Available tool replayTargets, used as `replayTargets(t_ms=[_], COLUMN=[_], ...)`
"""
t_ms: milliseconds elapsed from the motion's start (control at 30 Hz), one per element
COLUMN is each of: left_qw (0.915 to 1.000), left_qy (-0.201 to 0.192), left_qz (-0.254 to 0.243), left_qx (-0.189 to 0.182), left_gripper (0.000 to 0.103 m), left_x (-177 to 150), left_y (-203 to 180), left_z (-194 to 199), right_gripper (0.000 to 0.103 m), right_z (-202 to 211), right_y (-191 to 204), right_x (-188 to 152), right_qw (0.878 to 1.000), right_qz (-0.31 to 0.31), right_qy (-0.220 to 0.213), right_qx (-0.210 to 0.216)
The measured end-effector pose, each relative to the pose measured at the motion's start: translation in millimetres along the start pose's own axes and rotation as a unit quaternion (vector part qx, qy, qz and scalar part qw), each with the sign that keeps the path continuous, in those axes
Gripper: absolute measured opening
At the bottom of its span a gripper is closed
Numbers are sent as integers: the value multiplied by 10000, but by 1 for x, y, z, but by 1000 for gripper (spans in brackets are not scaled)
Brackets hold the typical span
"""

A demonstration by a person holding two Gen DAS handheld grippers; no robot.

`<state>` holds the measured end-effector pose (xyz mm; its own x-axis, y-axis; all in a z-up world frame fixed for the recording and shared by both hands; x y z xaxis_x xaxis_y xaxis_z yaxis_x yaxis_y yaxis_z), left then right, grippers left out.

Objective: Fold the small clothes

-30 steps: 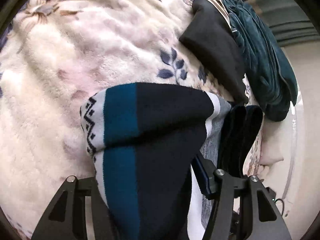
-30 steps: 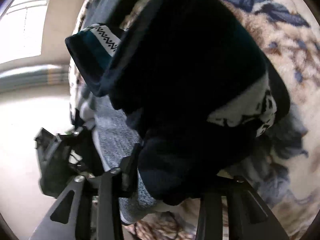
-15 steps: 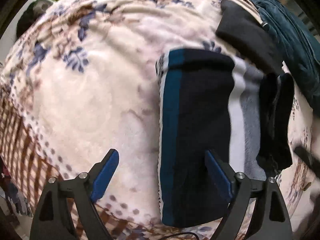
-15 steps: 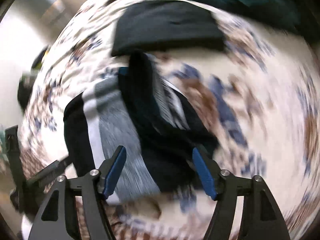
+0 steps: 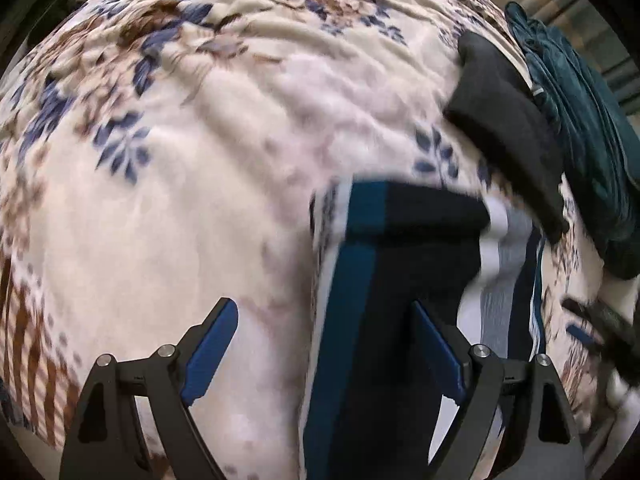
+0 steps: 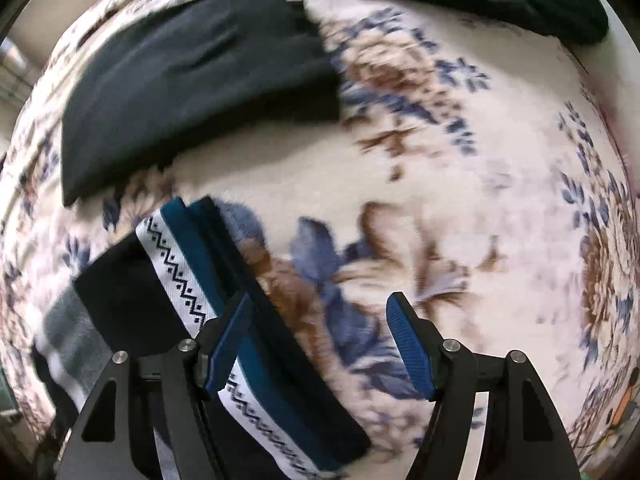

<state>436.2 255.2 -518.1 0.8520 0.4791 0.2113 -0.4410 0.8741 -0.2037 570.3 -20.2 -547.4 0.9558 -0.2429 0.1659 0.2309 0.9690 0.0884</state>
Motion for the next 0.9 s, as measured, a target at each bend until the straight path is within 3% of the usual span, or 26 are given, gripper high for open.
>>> replayTargets(t_ms=[100,167,300,433,533,633,767,833,900], left_qw=[10000,9998,9992,10000,9996,9980,9915,9901,9889], left_qy=[27,146,388,71,-263,-330,-62,179,249], left_qz=[-65,-87,-31,-5,58,141,383,615,763], left_qx=[-21,43,117,-8,107,530,1238,1251,1253], left_gripper=[87,94,99,97,97,98,98,98,98], left_x=[23,39,72,90,74,46,-5,-28,-45], left_y=[1,3,8,11,24,40,73,89,99], left_z=[-15,-33,-69,-45,-6,7,-4,-18,-27], right_gripper=[72,72,72,72,72,72,72,72,72], right_z=[13,14,-11,-17,-1,14,23,19,8], right_y=[-14,-19,-22,-33,-17,38,151,216,264], right_x=[-12,-28,-64,-75,-70,-62,-60,-69,-81], right_qw=[9983,9948,9931,9912,9897,9823,9600,9460,9338], right_qz=[-164,-169,-92,-353,-258,318,1325,2111,2805], right_qy=[158,357,838,941,843,970,1306,1389,1449], right_qx=[529,935,811,858,1130,1569,2091,2031,1684])
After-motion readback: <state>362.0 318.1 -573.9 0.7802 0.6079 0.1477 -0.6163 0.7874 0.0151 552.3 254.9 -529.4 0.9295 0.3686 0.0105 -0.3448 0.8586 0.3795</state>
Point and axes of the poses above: each gripper's, at about its wrist camera, not at the fingertips, and z roughly against the way its jaws point, y to its left, x to its top, the point moved 2 cm from there along -z, roughly the way its jaws point, and after that the axes turned 2 degrees about -y, right-handed, at the moved point
